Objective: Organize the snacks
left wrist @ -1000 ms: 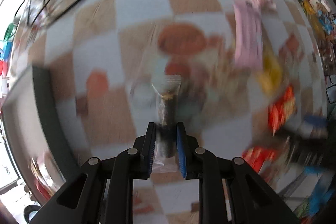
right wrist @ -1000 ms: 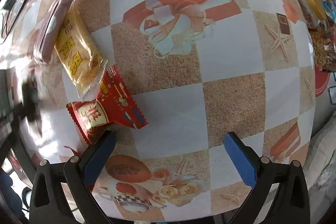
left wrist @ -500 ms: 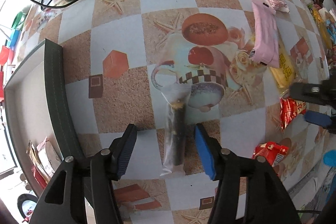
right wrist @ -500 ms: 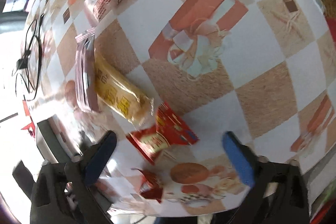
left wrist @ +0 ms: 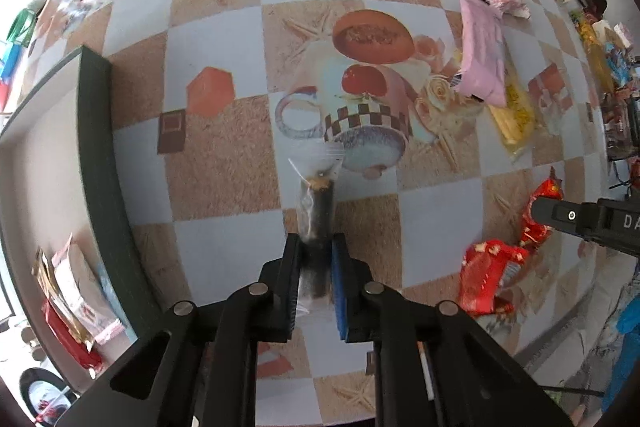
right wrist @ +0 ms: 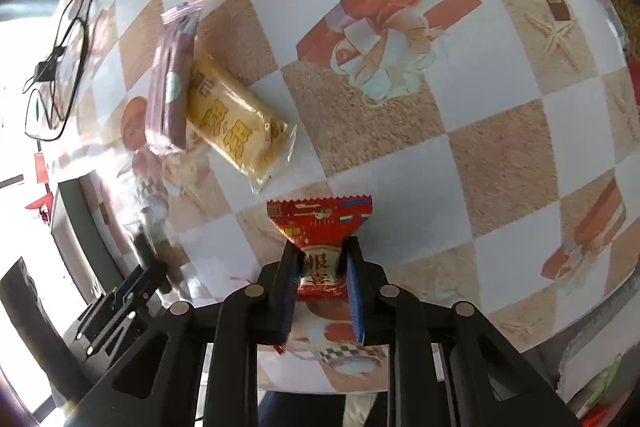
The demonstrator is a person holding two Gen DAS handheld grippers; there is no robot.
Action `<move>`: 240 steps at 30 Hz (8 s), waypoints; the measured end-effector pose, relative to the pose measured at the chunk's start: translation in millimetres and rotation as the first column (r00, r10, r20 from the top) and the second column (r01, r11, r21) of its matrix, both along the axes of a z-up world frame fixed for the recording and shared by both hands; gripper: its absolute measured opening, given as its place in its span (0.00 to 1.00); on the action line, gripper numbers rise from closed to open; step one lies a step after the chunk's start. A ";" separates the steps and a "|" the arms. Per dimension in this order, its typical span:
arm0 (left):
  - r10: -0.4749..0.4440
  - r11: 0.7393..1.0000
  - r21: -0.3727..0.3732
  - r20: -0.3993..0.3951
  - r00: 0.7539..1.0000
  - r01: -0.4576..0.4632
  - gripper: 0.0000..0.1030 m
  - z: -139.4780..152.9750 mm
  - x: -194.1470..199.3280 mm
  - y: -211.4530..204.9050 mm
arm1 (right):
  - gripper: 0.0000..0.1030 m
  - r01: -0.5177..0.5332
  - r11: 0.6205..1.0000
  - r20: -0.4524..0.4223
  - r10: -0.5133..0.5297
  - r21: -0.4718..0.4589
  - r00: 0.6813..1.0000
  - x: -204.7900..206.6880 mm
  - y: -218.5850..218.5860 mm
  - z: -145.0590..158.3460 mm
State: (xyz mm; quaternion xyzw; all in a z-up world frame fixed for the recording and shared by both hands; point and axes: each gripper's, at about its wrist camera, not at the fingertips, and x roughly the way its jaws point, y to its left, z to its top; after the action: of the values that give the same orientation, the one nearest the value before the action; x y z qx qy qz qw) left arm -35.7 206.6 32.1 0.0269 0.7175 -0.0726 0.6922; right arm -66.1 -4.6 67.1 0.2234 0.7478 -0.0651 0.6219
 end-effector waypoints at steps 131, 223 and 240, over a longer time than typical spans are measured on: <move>0.355 0.931 0.042 0.137 0.925 -0.364 0.76 67.9 -75.3 243.6 | 0.89 -0.694 0.720 0.133 0.689 -0.012 0.712 54.6 361.7 25.6; -0.053 0.997 0.047 -0.049 0.997 0.055 0.31 -0.4 7.3 -25.4 | 1.00 -0.341 0.923 -0.137 0.320 -0.177 0.938 -35.5 18.8 -70.1; -0.038 0.996 0.078 -0.022 0.999 0.039 0.81 -17.7 -32.3 14.9 | 1.00 -0.336 0.921 -0.091 0.324 -0.198 0.942 -41.3 17.5 -66.4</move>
State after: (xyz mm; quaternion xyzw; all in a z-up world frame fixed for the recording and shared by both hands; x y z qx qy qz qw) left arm -68.0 221.5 14.4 0.0670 0.7262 -0.0582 0.6818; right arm -107.4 12.9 0.7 0.0254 0.7809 -0.0446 0.6225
